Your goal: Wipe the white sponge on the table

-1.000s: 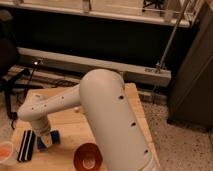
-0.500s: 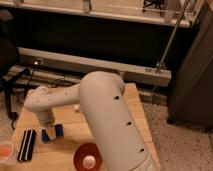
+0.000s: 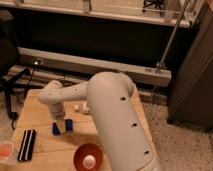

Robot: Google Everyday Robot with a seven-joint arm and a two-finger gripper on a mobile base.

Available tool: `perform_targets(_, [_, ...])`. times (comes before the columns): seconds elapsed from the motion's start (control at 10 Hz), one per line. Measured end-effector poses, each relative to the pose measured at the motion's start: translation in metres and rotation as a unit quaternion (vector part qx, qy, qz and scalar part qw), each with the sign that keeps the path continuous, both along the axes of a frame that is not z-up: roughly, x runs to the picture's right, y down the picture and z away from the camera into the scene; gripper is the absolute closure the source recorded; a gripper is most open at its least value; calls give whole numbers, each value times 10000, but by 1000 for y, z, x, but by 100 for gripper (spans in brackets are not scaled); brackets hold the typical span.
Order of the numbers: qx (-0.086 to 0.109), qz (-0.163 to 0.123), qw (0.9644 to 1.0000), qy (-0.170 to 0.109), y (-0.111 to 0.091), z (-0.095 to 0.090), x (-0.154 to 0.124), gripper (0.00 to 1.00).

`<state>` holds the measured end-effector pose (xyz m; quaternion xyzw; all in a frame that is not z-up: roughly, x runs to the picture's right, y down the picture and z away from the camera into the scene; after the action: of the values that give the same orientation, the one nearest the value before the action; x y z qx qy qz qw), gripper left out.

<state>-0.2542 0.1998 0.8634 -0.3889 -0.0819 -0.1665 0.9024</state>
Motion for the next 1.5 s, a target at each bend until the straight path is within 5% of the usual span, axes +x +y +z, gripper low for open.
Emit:
perform_targets(0.4, [-22,116,9989,461,9,-10,56,76])
perform_targets(0.8, [-2,258,9973,684,35,-38,80,76])
perform_targets(1.1, [-71,238,9980,577,62,-61,70,76])
perform_targets(1.5, [-66,-46,10000,46,85,-91,23,76])
